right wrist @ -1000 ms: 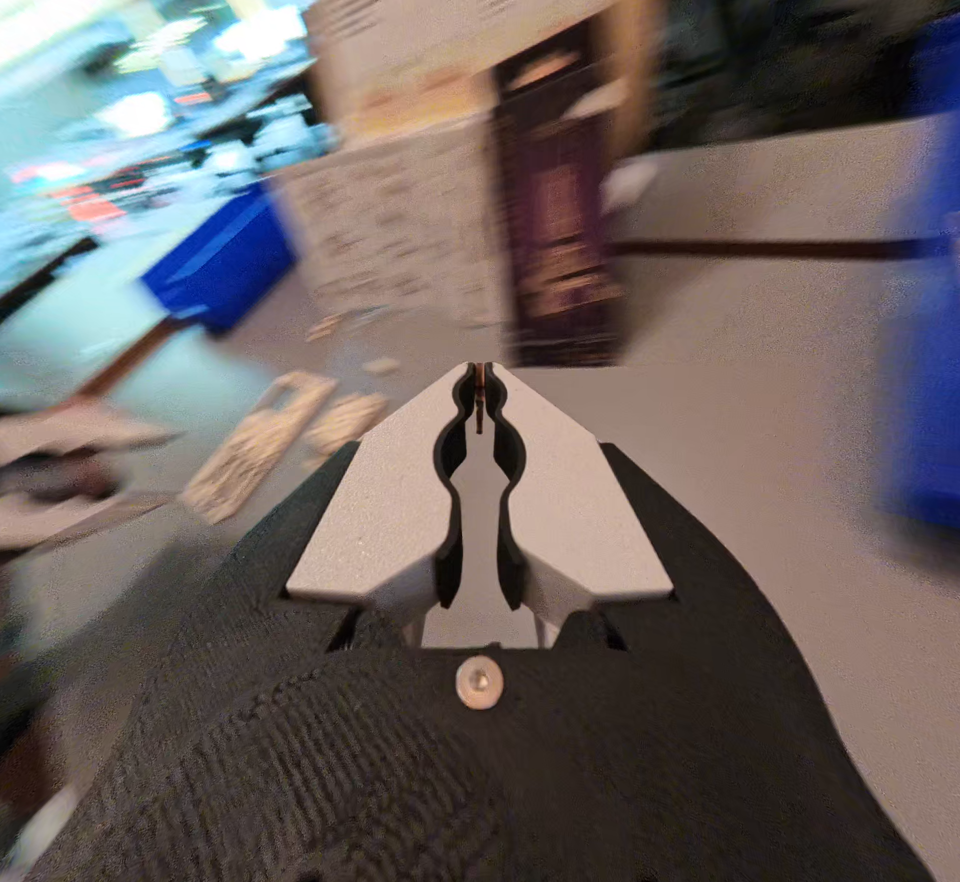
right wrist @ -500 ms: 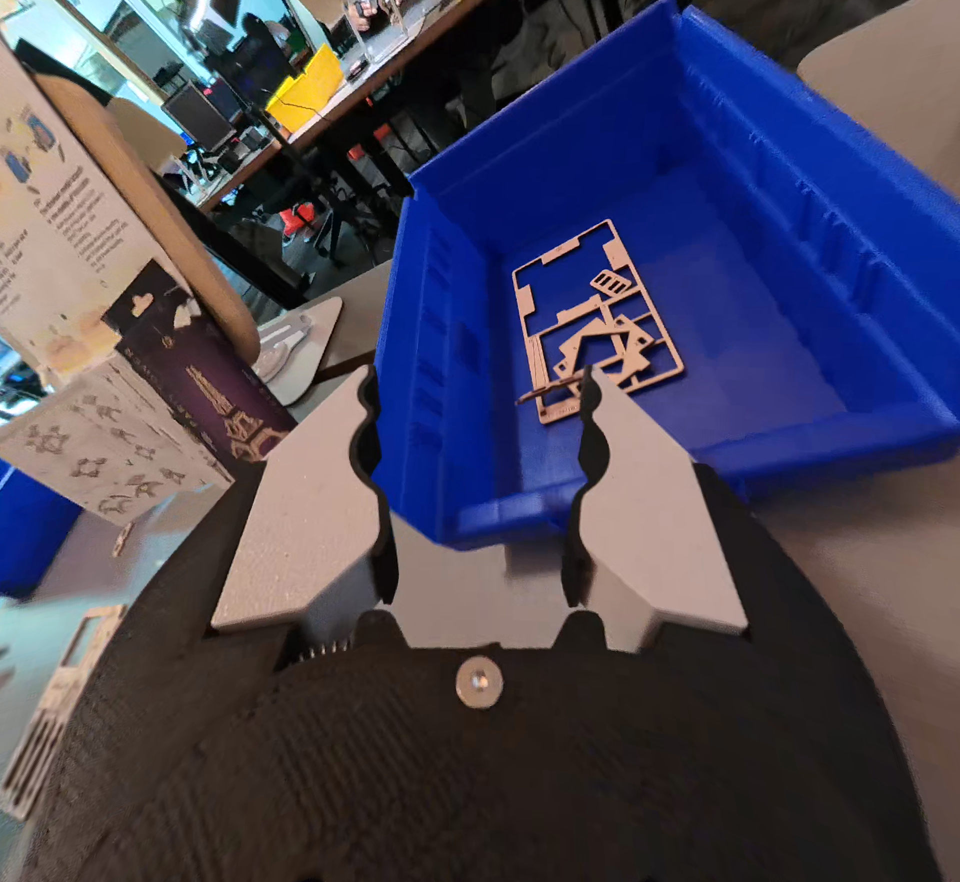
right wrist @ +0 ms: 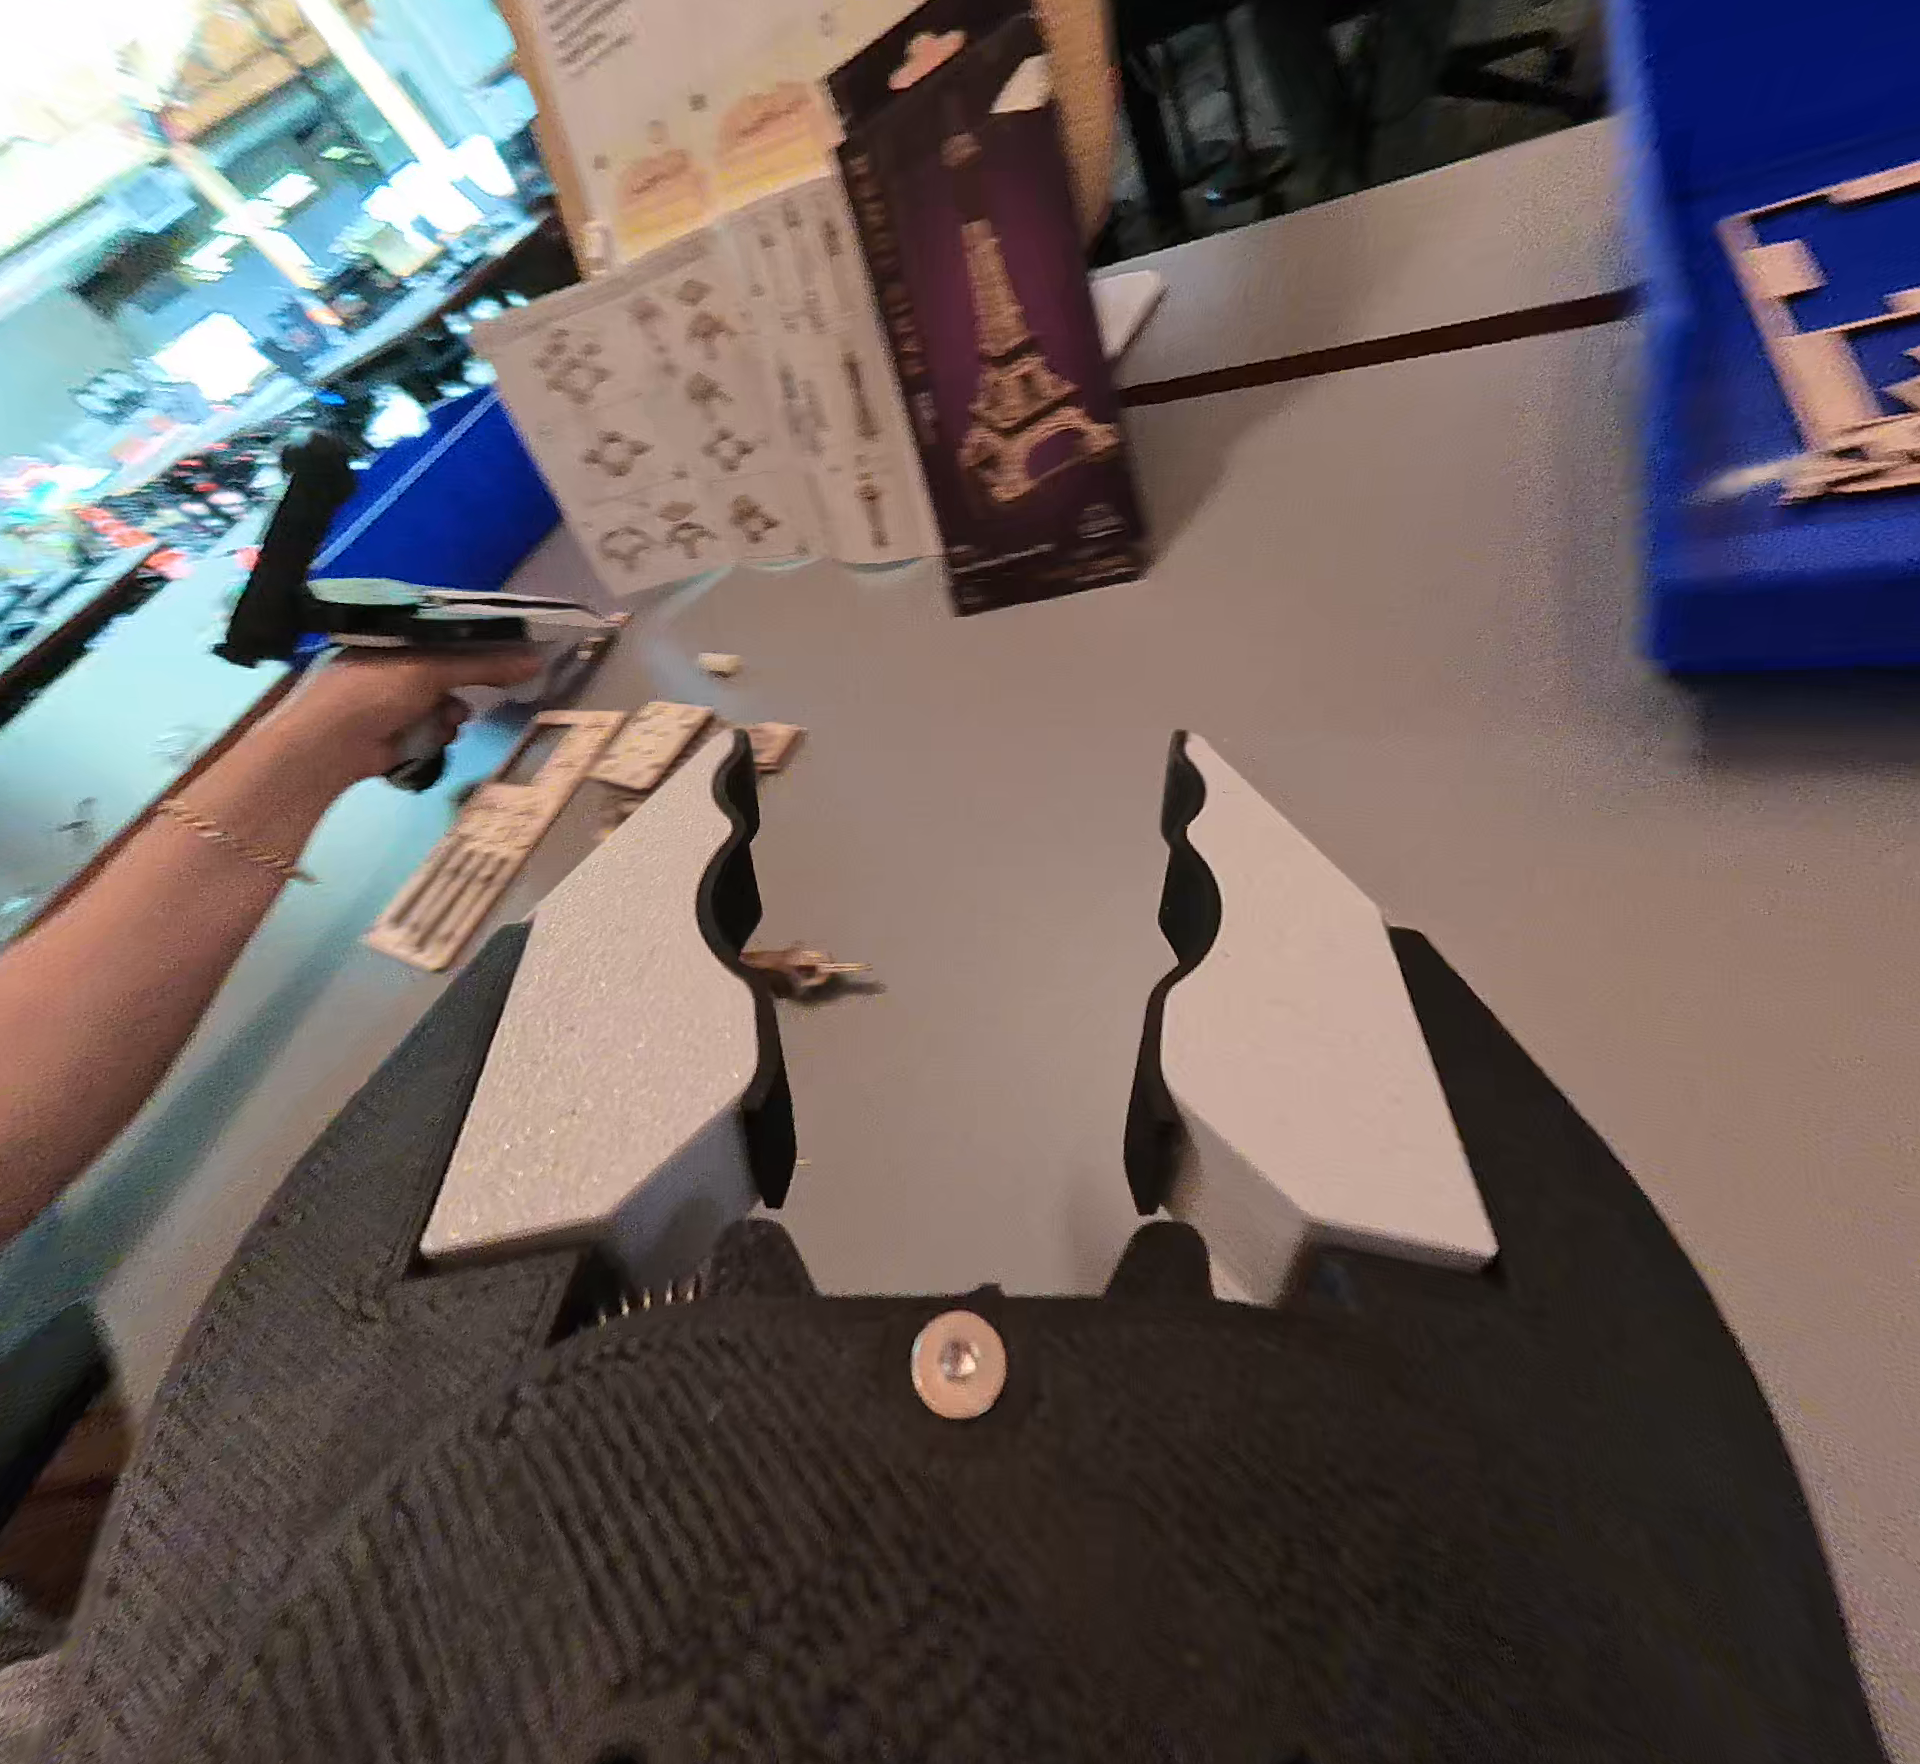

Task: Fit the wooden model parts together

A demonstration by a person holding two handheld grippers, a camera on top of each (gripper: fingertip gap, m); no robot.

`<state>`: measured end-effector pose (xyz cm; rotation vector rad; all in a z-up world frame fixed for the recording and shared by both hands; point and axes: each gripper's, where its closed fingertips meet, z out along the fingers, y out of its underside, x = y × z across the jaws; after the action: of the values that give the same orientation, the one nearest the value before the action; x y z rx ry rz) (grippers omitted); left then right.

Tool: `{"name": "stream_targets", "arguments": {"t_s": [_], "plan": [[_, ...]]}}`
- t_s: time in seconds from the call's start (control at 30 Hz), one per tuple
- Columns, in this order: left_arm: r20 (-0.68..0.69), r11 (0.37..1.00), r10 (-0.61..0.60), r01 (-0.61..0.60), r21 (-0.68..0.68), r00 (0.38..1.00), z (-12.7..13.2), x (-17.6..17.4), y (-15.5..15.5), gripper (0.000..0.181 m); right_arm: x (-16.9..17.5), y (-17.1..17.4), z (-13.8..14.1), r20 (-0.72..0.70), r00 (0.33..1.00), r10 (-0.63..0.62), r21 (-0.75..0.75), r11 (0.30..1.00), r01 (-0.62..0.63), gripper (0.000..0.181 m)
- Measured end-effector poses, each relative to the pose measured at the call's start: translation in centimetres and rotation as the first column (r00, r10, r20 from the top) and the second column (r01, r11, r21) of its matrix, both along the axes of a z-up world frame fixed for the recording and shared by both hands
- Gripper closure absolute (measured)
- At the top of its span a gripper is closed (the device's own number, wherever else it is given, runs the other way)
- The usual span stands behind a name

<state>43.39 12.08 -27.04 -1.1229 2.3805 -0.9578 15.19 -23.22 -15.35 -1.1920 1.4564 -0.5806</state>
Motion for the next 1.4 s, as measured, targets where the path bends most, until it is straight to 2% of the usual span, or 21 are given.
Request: {"name": "stream_targets", "arguments": {"t_s": [0.1,0.17,0.2,0.23,0.3,0.37,0.47,0.6,0.67,0.7,0.8,0.83,0.9,0.97,1.03,1.1,1.17,1.23,1.3,1.33,1.4], "plan": [[0.013,0.996,-0.077,0.078,-0.038,0.997,1.0,-2.8,0.2,0.165,0.7,4.6,0.6,0.024,0.993,0.114,0.053,0.992,-0.115,0.111],[0.113,0.968,-0.191,0.206,-0.14,0.975,4.2,-6.0,-1.4,0.165,1.4,8.2,0.9,0.029,0.975,0.221,0.083,0.971,-0.223,0.111],[0.199,0.938,-0.27,0.304,-0.168,0.942,6.3,-8.1,-2.6,0.165,1.7,10.1,0.9,0.026,0.958,0.284,0.105,0.953,-0.285,0.112],[0.286,0.888,-0.372,0.428,-0.166,0.883,8.3,-10.9,-4.1,0.165,2.0,11.9,0.9,0.025,0.939,0.343,0.133,0.93,-0.343,0.112],[0.43,0.764,-0.555,0.641,-0.076,0.712,10.9,-16.8,-7.0,0.165,2.7,15.5,1.0,0.027,0.894,0.447,0.187,0.877,-0.443,0.116],[0.502,0.677,-0.648,0.736,0.033,0.573,12.0,-21.1,-8.9,0.165,2.9,19.0,1.0,0.029,0.834,0.55,0.213,0.812,-0.543,0.115],[0.584,0.611,-0.681,0.782,0.123,0.441,13.2,-24.8,-10.2,0.165,2.7,22.3,1.7,0.058,0.773,0.631,0.246,0.742,-0.624,0.117],[0.607,0.544,-0.718,0.818,0.186,0.339,12.9,-27.5,-11.4,0.165,1.6,24.3,1.8,0.074,0.723,0.687,0.25,0.689,-0.68,0.13],[0.633,0.537,-0.71,0.818,0.205,0.308,12.9,-28.2,-12.0,0.165,0.7,24.7,1.3,0.055,0.693,0.719,0.229,0.667,-0.709,0.169],[0.637,0.54,-0.708,0.815,0.211,0.304,12.9,-28.4,-12.3,0.165,0.3,24.8,1.0,0.049,0.678,0.733,0.22,0.654,-0.723,0.18],[0.655,0.535,-0.69,0.827,0.176,0.307,12.8,-29.1,-13.0,0.165,-0.4,23.9,0.7,0.029,0.667,0.745,0.185,0.652,-0.736,0.181],[0.661,0.543,-0.679,0.825,0.158,0.32,12.7,-29.1,-13.1,0.164,-0.1,22.8,0.7,0.02,0.692,0.722,0.163,0.68,-0.714,0.181],[0.649,0.597,-0.66,0.789,0.147,0.378,12.3,-28.1,-12.6,0.154,1.6,18.3,1.2,0.003,0.8,0.6,0.078,0.797,-0.598,0.18],[0.608,0.647,-0.646,0.754,0.114,0.462,11.5,-27.1,-11.5,0.153,4.2,9.9,2.1,-0.004,0.936,0.351,-0.025,0.936,-0.351,0.181],[0.542,0.697,-0.622,0.715,0.054,0.565,10.3,-26.3,-10.2,0.154,5.9,-0.1,3.6,0.032,0.997,0.069,-0.07,0.995,-0.067,0.181],[0.458,0.711,-0.632,0.703,0.022,0.625,8.5,-26.5,-8.9,0.154,6.7,-9.5,4.0,0.026,0.986,-0.168,-0.033,0.985,0.168,0.181],[0.391,0.733,-0.636,0.68,0.035,0.665,6.7,-26.8,-7.7,0.155,7.2,-16.0,4.1,0.009,0.956,-0.292,0.045,0.956,0.291,0.18],[0.345,0.744,-0.64,0.665,0.058,0.686,5.3,-27.3,-6.7,0.155,8.0,-20.5,3.5,-0.02,0.93,-0.366,0.07,0.928,0.366,0.181],[0.302,0.742,-0.647,0.67,0.037,0.7,4.4,-28.4,-6.4,0.155,9.2,-22.9,3.5,-0.028,0.923,-0.383,0.052,0.922,0.384,0.18],[0.283,0.739,-0.648,0.673,0.013,0.707,4.1,-29.0,-6.5,0.155,9.9,-23.6,3.6,-0.018,0.924,-0.382,0.042,0.923,0.382,0.173],[0.264,0.734,-0.651,0.679,-0.022,0.712,3.6,-30.1,-6.9,0.155,10.5,-24.2,2.8,-0.086,0.926,-0.368,0.041,0.927,0.372,0.113]]}}
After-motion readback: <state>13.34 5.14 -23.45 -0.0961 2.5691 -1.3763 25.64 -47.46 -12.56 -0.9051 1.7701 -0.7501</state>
